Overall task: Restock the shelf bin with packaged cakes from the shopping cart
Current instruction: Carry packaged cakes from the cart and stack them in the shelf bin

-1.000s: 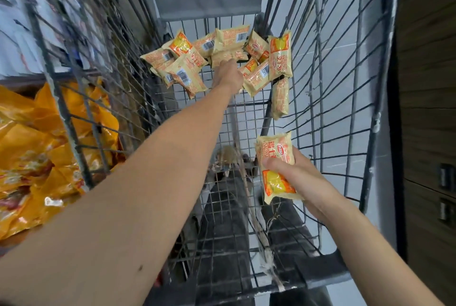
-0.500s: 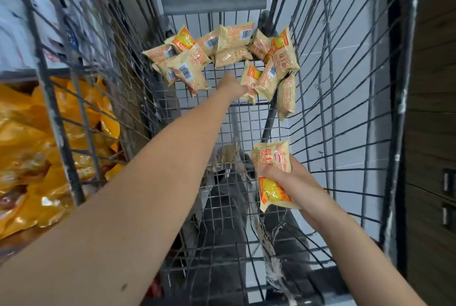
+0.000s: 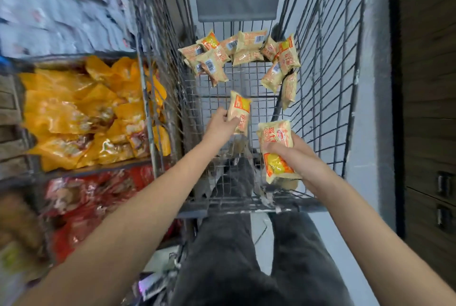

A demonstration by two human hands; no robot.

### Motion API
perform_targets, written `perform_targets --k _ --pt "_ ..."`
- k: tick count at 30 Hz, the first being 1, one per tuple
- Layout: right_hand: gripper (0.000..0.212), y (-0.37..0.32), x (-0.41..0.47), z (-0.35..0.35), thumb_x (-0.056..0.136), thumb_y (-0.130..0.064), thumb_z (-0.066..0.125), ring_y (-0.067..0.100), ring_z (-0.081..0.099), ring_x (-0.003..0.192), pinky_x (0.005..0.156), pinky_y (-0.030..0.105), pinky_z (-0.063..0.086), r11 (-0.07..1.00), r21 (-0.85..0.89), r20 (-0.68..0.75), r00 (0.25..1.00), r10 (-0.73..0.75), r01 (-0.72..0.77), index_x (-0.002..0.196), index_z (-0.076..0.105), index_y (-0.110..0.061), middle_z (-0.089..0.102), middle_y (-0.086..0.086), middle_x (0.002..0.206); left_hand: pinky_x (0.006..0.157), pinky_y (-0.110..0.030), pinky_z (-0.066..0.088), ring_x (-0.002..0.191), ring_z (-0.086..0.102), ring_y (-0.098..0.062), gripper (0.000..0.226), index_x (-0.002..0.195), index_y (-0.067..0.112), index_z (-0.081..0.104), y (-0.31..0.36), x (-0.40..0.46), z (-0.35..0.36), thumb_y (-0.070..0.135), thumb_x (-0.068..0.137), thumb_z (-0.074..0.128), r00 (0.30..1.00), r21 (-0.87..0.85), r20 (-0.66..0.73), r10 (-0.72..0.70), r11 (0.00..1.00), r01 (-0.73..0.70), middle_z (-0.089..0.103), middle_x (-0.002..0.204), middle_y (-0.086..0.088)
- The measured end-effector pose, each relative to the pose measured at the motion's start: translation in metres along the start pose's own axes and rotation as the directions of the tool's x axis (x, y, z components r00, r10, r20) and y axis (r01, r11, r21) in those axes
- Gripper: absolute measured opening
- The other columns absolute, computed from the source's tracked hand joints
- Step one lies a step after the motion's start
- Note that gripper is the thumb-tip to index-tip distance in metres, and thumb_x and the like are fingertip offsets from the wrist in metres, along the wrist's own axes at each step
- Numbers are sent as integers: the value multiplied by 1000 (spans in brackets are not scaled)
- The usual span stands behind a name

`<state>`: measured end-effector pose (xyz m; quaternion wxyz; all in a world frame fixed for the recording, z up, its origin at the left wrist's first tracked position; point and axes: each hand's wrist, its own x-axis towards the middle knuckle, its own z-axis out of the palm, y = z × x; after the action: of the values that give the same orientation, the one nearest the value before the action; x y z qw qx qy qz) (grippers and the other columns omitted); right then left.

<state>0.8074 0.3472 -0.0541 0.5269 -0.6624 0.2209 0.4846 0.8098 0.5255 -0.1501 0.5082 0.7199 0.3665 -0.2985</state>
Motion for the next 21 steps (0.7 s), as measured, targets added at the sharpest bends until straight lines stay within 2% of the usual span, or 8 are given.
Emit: perform_targets --k 2,4,8,9,12,16,19,21 --pt "21 -2 -19 -3 84 -30 66 12 69 86 78 33 54 998 -56 25 999 -30 32 98 55 -41 71 -9 94 80 -41 55 83 62 -17 15 103 17 48 -4 -41 -9 23 91 56 1000 -41 10 16 999 -15 61 104 -4" --pt "19 -4 -38 -7 84 -29 66 14 69 85 78 33 54 993 -94 48 997 -68 72 97 57 -39 72 -8 91 74 -35 53 79 60 -12 16 103 18 50 -4 -81 -16 24 90 57 998 -41 -7 62 997 -62 59 99 0" --pt "13 -3 -81 -17 86 -28 64 5 70 71 60 19 52 972 -163 116 982 -152 170 95 58 -34 72 -15 79 63 -21 45 76 57 0 10 98 27 52 -4 -163 -22 26 89 57 978 -44 -84 191 980 -195 60 94 11" --pt "15 -2 -93 -21 86 -28 64 5 70 72 59 18 53 961 -191 149 974 -172 199 98 58 -33 73 -14 80 61 -19 44 74 57 2 9 95 31 52 -4 -183 -22 28 89 58 968 -28 -115 222 974 -227 61 91 14" --pt "27 4 -128 -32 86 -27 66 16 70 85 75 33 57 935 -239 259 945 -199 263 111 57 -28 72 -2 96 56 -10 42 74 57 13 11 96 35 51 -9 -246 -14 29 89 58 928 -29 -247 278 955 -294 60 91 20" --pt "25 24 -168 -37 84 -32 67 16 71 84 68 28 55 904 -280 392 898 -200 324 107 59 -26 73 0 96 71 -16 45 87 56 11 14 97 40 50 -39 -329 19 30 90 57 848 -173 -479 225 923 -343 60 100 20" --pt "25 47 -191 -34 83 -33 68 15 71 82 65 27 53 885 -310 486 858 -166 347 106 61 -26 74 -2 93 67 -7 42 82 55 15 15 95 38 49 -77 -386 62 25 92 56 766 -321 -637 86 874 -365 59 95 22" --pt "30 64 -206 -26 81 -38 68 17 71 85 68 29 53 870 -338 552 824 -126 359 108 62 -26 74 -1 96 69 -11 44 84 57 8 13 102 29 51 -106 -423 88 20 93 55 749 -410 -662 -24 848 -335 60 96 17"
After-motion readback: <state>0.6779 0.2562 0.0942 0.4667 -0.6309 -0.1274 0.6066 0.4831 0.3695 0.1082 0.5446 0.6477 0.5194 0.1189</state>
